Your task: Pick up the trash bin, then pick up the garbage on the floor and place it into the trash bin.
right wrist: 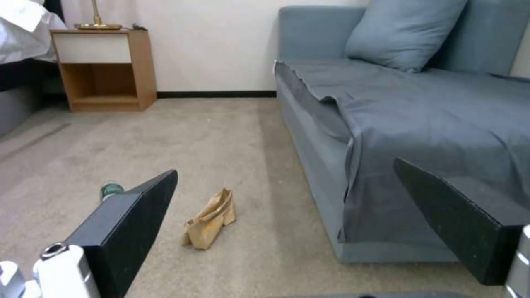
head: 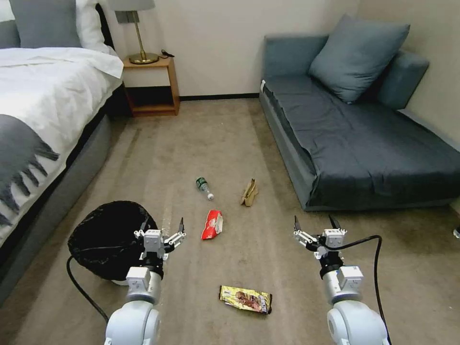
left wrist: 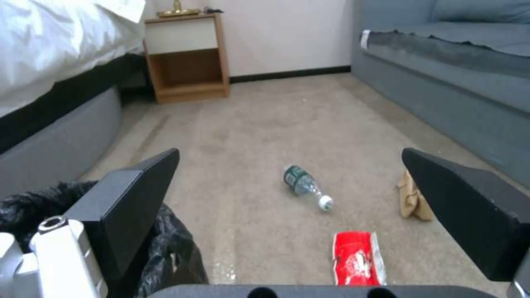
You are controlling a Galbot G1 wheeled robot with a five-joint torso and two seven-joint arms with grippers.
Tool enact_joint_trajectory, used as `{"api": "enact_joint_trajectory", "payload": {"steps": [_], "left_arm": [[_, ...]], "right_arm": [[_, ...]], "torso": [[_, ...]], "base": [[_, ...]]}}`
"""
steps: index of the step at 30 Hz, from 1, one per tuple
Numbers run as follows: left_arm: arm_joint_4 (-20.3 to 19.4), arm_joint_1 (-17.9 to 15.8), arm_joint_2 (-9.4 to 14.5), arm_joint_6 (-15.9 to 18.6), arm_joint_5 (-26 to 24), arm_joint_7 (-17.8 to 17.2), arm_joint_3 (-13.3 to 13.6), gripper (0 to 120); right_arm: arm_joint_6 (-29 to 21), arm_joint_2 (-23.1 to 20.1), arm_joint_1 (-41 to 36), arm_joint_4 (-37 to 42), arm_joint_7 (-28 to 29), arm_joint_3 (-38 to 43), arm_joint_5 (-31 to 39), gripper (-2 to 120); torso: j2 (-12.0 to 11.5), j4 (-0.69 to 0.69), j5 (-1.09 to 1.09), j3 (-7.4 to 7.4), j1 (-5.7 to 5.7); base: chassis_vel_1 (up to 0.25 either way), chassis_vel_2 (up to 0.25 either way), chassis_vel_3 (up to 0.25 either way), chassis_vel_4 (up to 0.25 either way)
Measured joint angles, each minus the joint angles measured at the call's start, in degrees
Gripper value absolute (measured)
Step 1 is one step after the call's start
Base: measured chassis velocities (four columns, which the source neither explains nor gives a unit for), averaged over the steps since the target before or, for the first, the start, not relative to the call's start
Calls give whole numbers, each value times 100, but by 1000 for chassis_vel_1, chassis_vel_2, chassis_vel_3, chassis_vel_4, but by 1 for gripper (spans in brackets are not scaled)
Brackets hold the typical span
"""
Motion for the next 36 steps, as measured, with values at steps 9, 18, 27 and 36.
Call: {"api": "enact_joint_trajectory", "payload": {"steps": [9, 18, 27, 36], "left_arm": [[0, 0, 0, 0, 0, 0, 0, 100], [0, 0, 0, 1, 0, 0, 0, 100], [0, 0, 0, 1, 0, 0, 0, 100], [-36, 30, 3, -18, 0, -23, -23, 100]], "right_arm": [[0, 0, 0, 0, 0, 0, 0, 100], [0, 0, 0, 0, 0, 0, 0, 100], [0, 0, 0, 0, 0, 0, 0, 100], [11, 2, -12, 10, 0, -2, -1, 100]], "torso": [[0, 0, 0, 0, 0], [0, 0, 0, 0, 0], [0, 0, 0, 0, 0], [0, 0, 0, 0, 0]], "base": [[0, 0, 0, 0], [0, 0, 0, 0], [0, 0, 0, 0], [0, 0, 0, 0]]}}
